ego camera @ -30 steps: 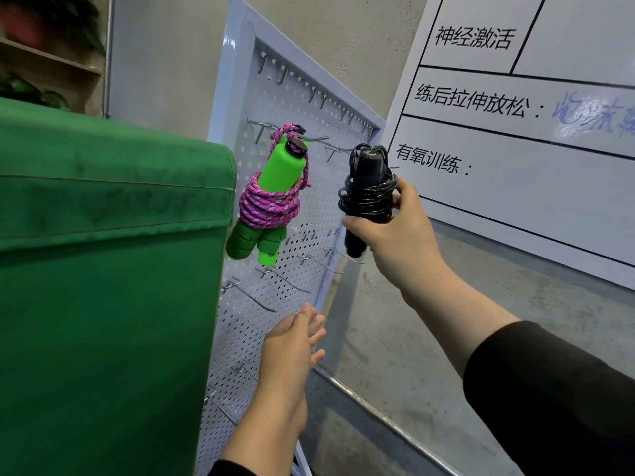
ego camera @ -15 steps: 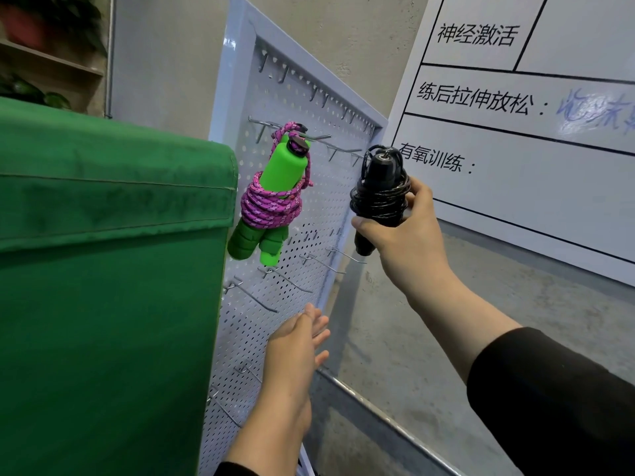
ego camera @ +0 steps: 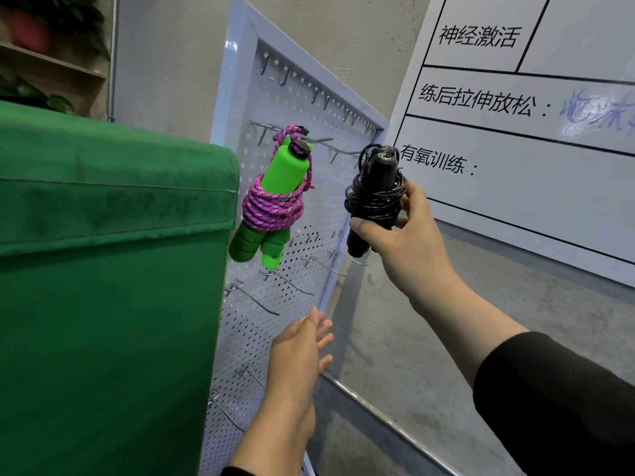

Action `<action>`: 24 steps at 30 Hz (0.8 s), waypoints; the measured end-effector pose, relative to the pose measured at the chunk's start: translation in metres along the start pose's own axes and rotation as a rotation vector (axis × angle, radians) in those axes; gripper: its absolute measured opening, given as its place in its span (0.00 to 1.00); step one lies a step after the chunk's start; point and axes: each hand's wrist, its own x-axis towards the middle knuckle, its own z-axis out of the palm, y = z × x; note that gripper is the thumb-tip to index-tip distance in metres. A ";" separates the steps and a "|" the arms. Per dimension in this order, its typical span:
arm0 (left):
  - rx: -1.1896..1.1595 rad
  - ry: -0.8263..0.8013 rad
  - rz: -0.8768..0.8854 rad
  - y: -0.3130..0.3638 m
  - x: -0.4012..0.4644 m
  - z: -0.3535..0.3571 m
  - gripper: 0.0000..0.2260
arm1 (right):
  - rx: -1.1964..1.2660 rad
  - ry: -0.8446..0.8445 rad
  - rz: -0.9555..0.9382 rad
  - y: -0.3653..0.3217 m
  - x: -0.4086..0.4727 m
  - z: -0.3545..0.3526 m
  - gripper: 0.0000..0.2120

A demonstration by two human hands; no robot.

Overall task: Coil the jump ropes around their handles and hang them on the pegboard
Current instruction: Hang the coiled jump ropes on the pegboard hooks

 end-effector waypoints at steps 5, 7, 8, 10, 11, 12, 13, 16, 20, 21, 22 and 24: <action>-0.007 0.005 -0.010 0.000 -0.001 0.002 0.13 | 0.026 0.026 0.026 -0.003 0.002 0.002 0.32; -0.002 0.004 -0.010 0.001 -0.002 0.002 0.13 | 0.034 0.047 0.034 -0.004 0.003 0.002 0.33; 0.000 0.003 -0.010 0.000 -0.002 0.002 0.13 | 0.035 0.055 0.039 -0.004 0.004 0.003 0.34; -0.003 0.004 -0.014 0.001 -0.001 0.002 0.13 | 0.043 0.064 0.056 -0.004 0.005 0.004 0.34; -0.004 0.003 -0.017 0.001 -0.001 0.002 0.12 | 0.045 0.066 0.065 -0.004 0.005 0.005 0.34; -0.004 0.003 -0.017 0.001 -0.001 0.002 0.12 | 0.046 0.069 0.070 -0.004 0.005 0.006 0.34; -0.005 0.002 -0.017 0.001 -0.001 0.002 0.13 | 0.044 0.073 0.074 -0.004 0.006 0.006 0.34; -0.008 0.003 -0.015 0.000 -0.001 0.001 0.13 | 0.025 0.084 0.077 -0.006 0.006 0.007 0.33; -0.009 0.002 -0.020 0.000 -0.001 0.001 0.13 | -0.004 0.084 0.078 -0.009 0.008 0.008 0.33; -0.011 0.003 -0.021 0.000 -0.001 0.002 0.13 | -0.007 0.080 0.077 -0.010 0.009 0.009 0.33; -0.011 0.003 -0.022 0.000 -0.001 0.002 0.13 | -0.010 0.078 0.076 -0.011 0.010 0.010 0.34; -0.010 0.002 -0.023 0.000 0.000 0.001 0.13 | -0.017 0.081 0.073 -0.011 0.011 0.011 0.35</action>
